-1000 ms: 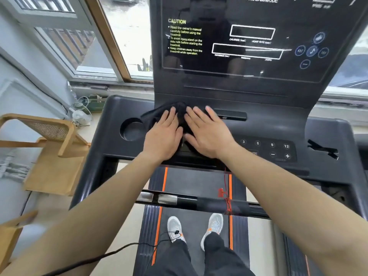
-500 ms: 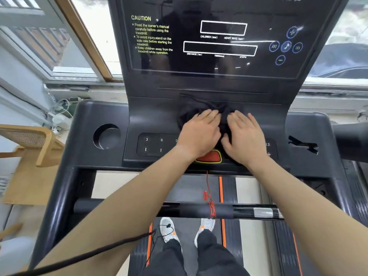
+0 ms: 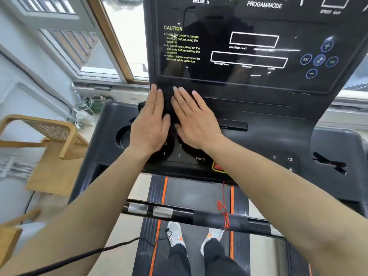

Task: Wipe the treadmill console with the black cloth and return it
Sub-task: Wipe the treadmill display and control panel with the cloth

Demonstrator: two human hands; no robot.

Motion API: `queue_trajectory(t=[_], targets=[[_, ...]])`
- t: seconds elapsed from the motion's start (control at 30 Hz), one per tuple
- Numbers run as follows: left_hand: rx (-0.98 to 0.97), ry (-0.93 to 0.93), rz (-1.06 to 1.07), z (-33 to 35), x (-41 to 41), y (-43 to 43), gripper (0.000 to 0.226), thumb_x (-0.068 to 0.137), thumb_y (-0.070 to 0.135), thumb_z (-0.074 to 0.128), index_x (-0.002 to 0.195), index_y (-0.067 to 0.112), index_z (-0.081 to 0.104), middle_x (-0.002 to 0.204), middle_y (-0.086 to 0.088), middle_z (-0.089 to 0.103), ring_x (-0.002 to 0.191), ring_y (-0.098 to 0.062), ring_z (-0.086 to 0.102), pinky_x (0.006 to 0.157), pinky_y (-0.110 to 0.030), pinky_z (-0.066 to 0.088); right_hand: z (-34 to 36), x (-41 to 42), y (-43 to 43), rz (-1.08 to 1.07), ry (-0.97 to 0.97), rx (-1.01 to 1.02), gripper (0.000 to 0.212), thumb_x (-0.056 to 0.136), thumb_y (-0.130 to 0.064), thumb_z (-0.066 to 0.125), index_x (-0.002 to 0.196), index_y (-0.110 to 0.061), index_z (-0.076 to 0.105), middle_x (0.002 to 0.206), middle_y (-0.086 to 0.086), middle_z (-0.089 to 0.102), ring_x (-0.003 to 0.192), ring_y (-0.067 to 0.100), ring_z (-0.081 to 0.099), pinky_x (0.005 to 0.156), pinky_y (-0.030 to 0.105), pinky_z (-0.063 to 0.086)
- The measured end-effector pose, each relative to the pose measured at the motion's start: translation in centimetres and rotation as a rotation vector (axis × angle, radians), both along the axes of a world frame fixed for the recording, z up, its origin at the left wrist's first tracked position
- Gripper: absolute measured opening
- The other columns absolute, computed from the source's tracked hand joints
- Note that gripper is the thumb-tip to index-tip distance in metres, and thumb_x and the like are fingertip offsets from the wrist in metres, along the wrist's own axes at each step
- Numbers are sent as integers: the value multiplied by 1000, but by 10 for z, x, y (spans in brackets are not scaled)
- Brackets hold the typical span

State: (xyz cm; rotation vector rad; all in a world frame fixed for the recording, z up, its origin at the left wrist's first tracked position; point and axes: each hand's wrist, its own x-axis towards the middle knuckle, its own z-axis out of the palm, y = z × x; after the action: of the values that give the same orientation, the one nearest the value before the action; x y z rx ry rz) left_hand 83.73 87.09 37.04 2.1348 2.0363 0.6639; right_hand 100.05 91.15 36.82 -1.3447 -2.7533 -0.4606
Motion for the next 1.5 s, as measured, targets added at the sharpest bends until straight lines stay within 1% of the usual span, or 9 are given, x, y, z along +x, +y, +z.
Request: queue_trajectory(t=[0.17, 0.37, 0.53, 0.73, 0.93, 1.13, 1.27, 1.33, 1.5], targets=[[77, -60, -76, 10, 36, 26, 63, 104, 25, 39, 160, 7, 15, 169, -7, 7, 155, -18, 13, 116, -39, 38, 14, 15, 16, -44, -33, 123, 60, 105, -34, 30, 157, -5, 31, 166, 11, 27, 157, 30, 7, 127, 50, -1], [108, 8, -268, 1, 93, 31, 62, 98, 24, 38, 154, 0, 31, 164, -17, 25, 151, -28, 26, 115, -47, 36, 12, 83, -1, -201, 17, 160, 51, 100, -29, 40, 144, -6, 52, 151, 8, 52, 154, 31, 24, 125, 53, 12], [143, 120, -401, 8, 115, 35, 57, 97, 24, 42, 151, 4, 40, 162, -13, 33, 147, -21, 35, 113, -37, 36, 15, 102, -20, -371, 82, 119, 52, 99, -29, 41, 143, -3, 49, 157, 13, 44, 155, 33, 21, 125, 54, 9], [260, 215, -163, -6, 16, 29, 47, 90, 12, 51, 136, 4, 59, 153, -10, 48, 139, -30, 47, 99, -44, 53, 19, 22, -12, -157, 78, 25, 71, 84, -28, 40, 149, -1, 44, 161, 18, 36, 151, 35, 28, 125, 52, 14], [262, 161, 85, 11, 11, 33, 22, 93, 18, 61, 110, 9, 72, 111, -12, 63, 94, -32, 57, 63, -43, 52, 12, 1, -12, -110, 46, -32, 73, 90, -31, 45, 156, -3, 31, 166, 16, 27, 154, 31, 23, 126, 51, 8], [329, 2, -103, 19, 107, 52, 15, 93, 20, 64, 92, 13, 77, 90, -2, 69, 78, -24, 63, 57, -37, 53, 3, 112, -23, -292, 117, 63, 64, 88, -20, 48, 150, -5, 45, 160, 11, 41, 147, 33, 39, 123, 54, 20], [316, 34, -326, 13, 164, 51, 20, 87, 14, 69, 105, 8, 74, 100, -7, 68, 83, -28, 60, 66, -39, 54, 8, 174, -37, -522, 151, 8, 69, 86, -21, 53, 152, -5, 39, 162, 11, 38, 149, 33, 34, 121, 56, 20], [264, 30, -382, 8, 180, 44, 24, 85, 7, 66, 109, 7, 73, 103, -9, 65, 84, -28, 59, 63, -40, 56, 12, 182, -40, -590, 218, 4, 67, 85, -20, 55, 149, -4, 44, 158, 12, 43, 147, 34, 36, 120, 55, 23], [200, -30, -452, -13, 173, 4, 29, 82, 8, 52, 96, 11, 76, 96, -6, 66, 79, -27, 61, 57, -41, 56, -3, 193, -67, -603, 508, 48, 43, 88, -23, 51, 124, -7, 68, 128, 12, 71, 111, 32, 67, 108, 49, 42]])
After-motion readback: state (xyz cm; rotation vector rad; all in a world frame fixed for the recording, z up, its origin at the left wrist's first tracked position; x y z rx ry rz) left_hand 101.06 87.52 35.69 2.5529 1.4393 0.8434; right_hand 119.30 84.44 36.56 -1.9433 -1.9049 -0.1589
